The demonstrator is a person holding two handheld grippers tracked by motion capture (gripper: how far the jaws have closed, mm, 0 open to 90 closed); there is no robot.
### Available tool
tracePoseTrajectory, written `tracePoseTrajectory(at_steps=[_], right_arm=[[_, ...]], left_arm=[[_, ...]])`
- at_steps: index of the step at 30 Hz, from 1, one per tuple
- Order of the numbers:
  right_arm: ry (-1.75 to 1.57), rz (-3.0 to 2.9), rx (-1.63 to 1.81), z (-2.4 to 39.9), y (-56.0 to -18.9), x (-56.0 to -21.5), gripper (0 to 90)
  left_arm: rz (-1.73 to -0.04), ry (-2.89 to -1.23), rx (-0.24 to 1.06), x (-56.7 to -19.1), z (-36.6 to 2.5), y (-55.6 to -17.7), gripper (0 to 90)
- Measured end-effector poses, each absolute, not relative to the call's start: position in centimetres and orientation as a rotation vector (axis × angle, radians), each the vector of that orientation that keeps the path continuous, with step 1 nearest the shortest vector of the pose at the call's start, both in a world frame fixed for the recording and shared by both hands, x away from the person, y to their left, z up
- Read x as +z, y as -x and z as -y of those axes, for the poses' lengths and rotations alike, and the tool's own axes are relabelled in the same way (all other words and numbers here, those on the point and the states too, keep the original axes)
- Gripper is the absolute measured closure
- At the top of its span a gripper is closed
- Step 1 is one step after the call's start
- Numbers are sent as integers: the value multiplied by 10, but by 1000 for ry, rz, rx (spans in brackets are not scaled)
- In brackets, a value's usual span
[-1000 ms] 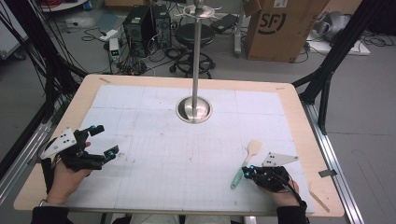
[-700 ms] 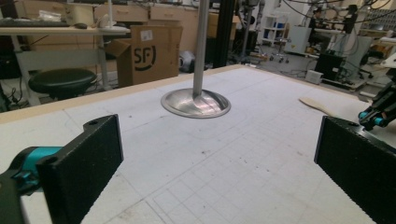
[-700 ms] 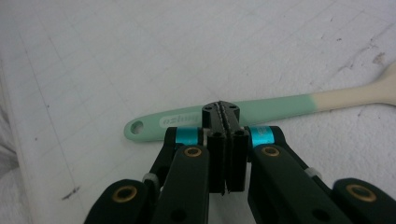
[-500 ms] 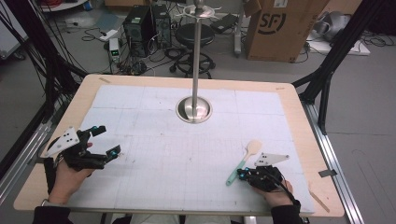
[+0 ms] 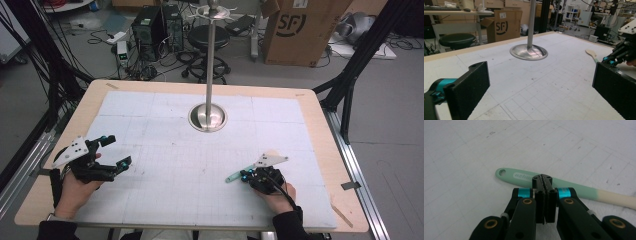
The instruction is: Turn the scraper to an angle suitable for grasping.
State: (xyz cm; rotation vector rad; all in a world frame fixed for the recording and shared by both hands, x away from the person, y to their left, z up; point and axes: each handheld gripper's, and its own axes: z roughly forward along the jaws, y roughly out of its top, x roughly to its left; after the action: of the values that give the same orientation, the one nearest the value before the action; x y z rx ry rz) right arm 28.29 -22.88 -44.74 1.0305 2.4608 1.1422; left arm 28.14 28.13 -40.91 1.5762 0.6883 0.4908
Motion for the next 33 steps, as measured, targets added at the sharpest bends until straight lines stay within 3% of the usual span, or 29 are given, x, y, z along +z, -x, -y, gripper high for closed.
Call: tracePoseTrajectory(at_steps=[7,20,33], right_arm=[[-1133,-2343,1147,257,-301,-438,898],[-1209,-2323,1049,272,-334,-445,900],[-1219,-2342,1018,273,-313,-444,900]], left_arm=[[-689,-1584,490,-411,-281,-279,17],[-685,-1602,496,-413,-279,-274,17],[-699,-1596,500,-414,-285,-273,17]])
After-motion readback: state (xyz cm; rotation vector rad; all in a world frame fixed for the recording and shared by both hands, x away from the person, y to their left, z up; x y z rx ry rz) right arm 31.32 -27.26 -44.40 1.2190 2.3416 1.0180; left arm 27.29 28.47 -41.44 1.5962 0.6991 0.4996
